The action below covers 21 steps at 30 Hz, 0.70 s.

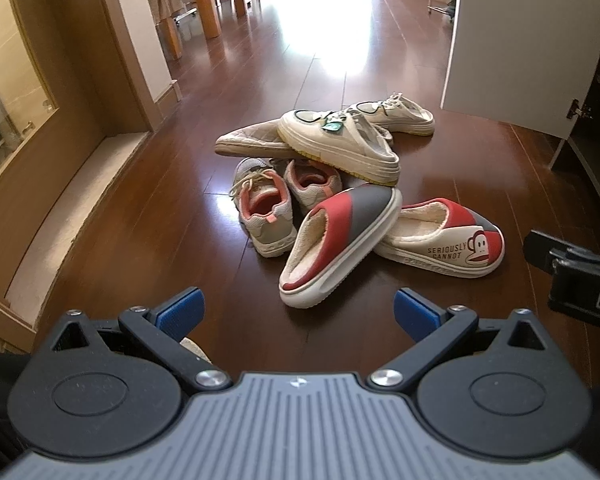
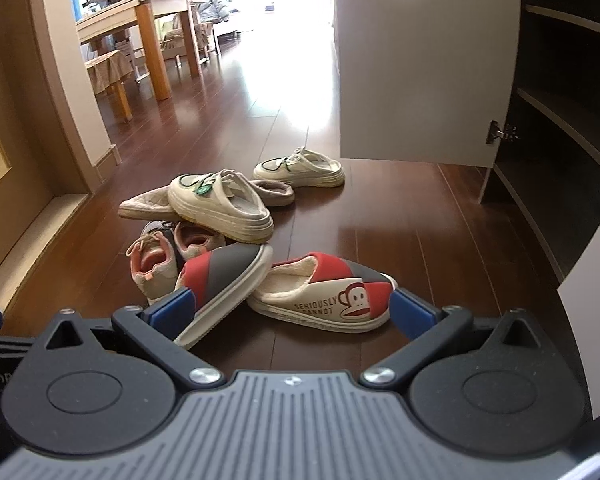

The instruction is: Organize scattered shoes

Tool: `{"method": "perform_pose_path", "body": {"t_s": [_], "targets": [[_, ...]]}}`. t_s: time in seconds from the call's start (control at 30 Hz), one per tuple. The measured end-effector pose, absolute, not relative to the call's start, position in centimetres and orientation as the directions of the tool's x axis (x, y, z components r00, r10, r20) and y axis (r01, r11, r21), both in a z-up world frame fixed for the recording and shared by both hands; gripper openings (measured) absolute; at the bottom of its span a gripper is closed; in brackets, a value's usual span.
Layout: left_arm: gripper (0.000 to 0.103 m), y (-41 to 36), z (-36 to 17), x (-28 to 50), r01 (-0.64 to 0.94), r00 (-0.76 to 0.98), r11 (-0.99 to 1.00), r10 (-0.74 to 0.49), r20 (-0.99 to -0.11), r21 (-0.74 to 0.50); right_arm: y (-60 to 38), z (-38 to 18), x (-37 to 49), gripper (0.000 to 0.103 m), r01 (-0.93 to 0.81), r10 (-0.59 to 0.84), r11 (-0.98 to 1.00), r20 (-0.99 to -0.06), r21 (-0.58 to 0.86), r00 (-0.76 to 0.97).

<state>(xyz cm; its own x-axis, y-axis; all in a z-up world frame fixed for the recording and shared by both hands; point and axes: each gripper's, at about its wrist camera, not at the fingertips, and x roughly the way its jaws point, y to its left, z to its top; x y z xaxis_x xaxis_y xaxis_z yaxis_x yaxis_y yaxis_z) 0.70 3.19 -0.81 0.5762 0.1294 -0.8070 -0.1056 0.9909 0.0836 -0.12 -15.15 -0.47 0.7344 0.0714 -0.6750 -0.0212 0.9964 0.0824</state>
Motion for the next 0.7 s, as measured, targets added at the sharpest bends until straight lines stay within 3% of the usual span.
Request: {"method": "perform_pose_path", "body": {"t_s": [0.7], "targets": [[0.102,5.8,-0.3,1.7,-0.194,0.548,0.971,0.227,-0.805,0.141,-13.8,0.2,1.5,0.102,-0.218,0.118,0.975,-0.703,-0.053,0.701]]}}
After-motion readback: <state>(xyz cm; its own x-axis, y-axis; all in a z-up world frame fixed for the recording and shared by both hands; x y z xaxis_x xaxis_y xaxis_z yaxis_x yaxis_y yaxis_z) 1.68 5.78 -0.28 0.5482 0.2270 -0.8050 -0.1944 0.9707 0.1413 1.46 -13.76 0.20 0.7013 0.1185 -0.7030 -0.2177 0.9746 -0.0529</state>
